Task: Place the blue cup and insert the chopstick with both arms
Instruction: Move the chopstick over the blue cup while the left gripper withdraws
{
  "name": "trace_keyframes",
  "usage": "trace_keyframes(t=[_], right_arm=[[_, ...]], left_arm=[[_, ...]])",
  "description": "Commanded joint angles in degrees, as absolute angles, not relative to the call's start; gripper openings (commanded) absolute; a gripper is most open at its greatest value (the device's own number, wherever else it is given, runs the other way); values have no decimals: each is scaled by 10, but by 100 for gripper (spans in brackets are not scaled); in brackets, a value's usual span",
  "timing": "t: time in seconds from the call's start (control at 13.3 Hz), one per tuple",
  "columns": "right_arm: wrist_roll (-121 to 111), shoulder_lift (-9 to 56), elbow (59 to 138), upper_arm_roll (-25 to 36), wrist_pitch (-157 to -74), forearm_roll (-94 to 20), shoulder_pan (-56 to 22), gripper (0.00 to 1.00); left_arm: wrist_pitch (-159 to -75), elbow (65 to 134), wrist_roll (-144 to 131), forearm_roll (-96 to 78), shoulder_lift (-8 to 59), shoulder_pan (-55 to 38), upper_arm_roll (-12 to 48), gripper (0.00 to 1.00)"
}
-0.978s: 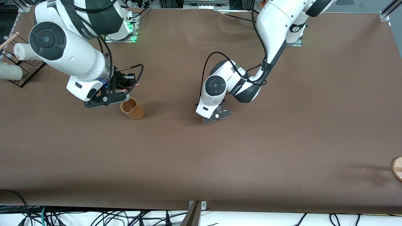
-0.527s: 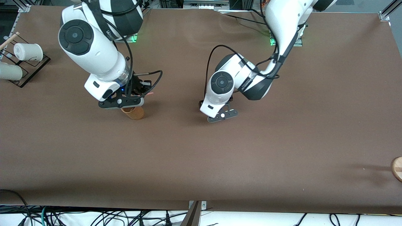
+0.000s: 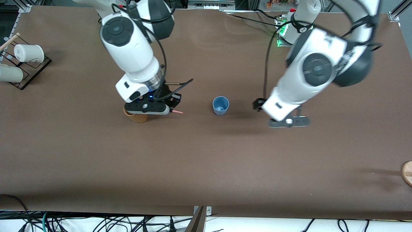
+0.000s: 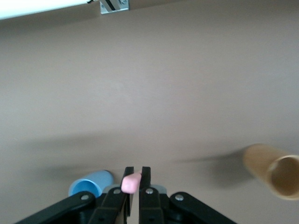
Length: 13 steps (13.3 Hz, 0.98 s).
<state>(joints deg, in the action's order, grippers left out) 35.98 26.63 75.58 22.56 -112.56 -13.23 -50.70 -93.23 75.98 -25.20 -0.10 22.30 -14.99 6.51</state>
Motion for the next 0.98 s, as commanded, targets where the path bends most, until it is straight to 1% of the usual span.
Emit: trace_keyframes(t=[0.0, 0.15, 0.38, 0.53, 0.6, 0.9], right_arm=[[444, 293, 738, 201, -1158, -148, -517, 0], [493, 306, 738, 176, -1162, -146, -523, 0], [529, 319, 738, 175, -1192, -147, -547, 0], [533, 326, 738, 175, -1200, -147, -555, 0], [534, 328, 738, 175, -1201, -147, -556, 0], [551, 346, 738, 175, -1201, -142, -576, 0]], left_arm=[[-905, 775, -174, -5, 165, -98, 57, 100], [-883, 776, -91, -4, 135, -52, 41, 100], [-848, 781, 23, -4, 106, -37, -22, 100], [-839, 800, 27, -4, 78, -36, -30, 100], [-838, 822, 26, -4, 59, -37, -30, 100], [-846, 879, 25, -24, 31, -34, -30, 100]])
